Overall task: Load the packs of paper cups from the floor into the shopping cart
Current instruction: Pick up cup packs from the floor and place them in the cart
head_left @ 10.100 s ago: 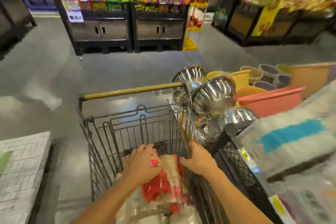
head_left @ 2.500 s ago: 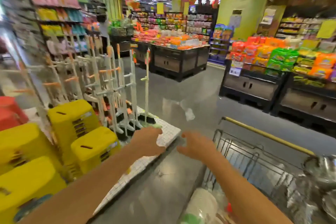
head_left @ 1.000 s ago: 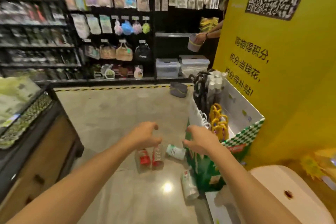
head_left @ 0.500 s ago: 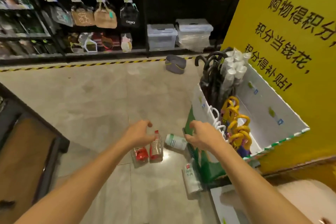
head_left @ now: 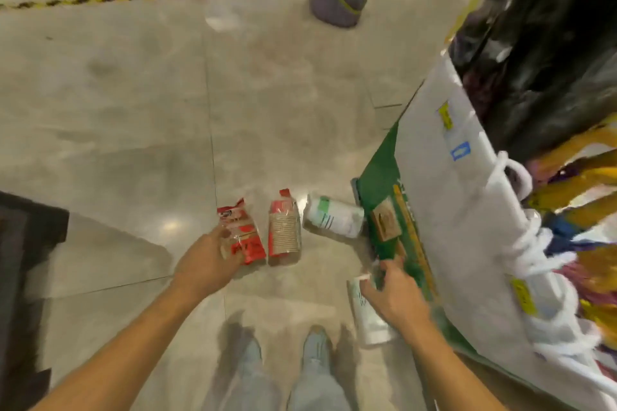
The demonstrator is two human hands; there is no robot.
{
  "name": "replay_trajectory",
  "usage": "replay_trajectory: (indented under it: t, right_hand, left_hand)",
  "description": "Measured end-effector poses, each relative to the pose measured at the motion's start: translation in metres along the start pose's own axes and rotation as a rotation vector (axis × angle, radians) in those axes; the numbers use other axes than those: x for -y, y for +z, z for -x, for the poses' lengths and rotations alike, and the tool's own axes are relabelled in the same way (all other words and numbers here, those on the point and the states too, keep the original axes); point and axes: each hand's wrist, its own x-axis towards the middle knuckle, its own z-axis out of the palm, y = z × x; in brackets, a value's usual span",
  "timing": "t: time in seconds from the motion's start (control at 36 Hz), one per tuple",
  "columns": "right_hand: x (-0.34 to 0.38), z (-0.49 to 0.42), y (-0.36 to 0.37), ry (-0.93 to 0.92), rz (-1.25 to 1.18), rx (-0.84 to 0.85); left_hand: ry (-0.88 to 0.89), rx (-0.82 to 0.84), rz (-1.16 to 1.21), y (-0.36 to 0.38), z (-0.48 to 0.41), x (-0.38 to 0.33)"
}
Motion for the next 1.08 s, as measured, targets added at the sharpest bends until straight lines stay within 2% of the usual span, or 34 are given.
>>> replay_trajectory:
  t: [0.19,0.28,0.33,0.39,0.47,0.64,0.75,0.86,0.94,1.08]
  right_hand:
    - [-0.086,-0.137,0.143,0.222,-0.094,0.013]
    - [-0.113,-0.187,0.195,0.298,-0.063,-0.015]
    - [-0.125,-0.215,0.226,0.371,-0.045,-0.022]
    - [-0.136,-0.240,0.254,0.414,-0.030,-0.044]
    - [-0.150,-0.265,0.292,0.415,0.050,-0.130]
    - [-0.171,-0.282,0.318,0.401,0.116,-0.226]
    - [-0.164,-0.271,0.308,0.352,0.129,-0.244]
    - [-0.129,-0.242,0.273,0.305,0.102,-0.240]
    - [-0.092,-0.208,0.233,0.226,0.053,-0.302]
    - [-0.009,-0.134,0.144,0.089,-0.120,-0.311]
  left_hand:
    - [-0.240,0.015,0.203,0.113,-0.181,0.081]
    - [-0.362,-0.002,0.329,0.161,-0.256,0.108]
    - [-0.380,-0.016,0.382,0.193,-0.300,0.120]
    - [-0.399,-0.098,0.399,0.225,-0.340,0.131]
    - [-0.464,-0.261,0.271,0.261,-0.376,0.153]
    - [-0.346,-0.360,0.220,0.274,-0.388,0.199]
    - [-0.324,-0.352,0.301,0.256,-0.376,0.214]
    - [-0.310,-0.299,0.376,0.226,-0.332,0.209]
    - [-0.299,-0.297,0.435,0.192,-0.284,0.204]
    - [-0.211,-0.296,0.507,0.098,-0.172,0.164]
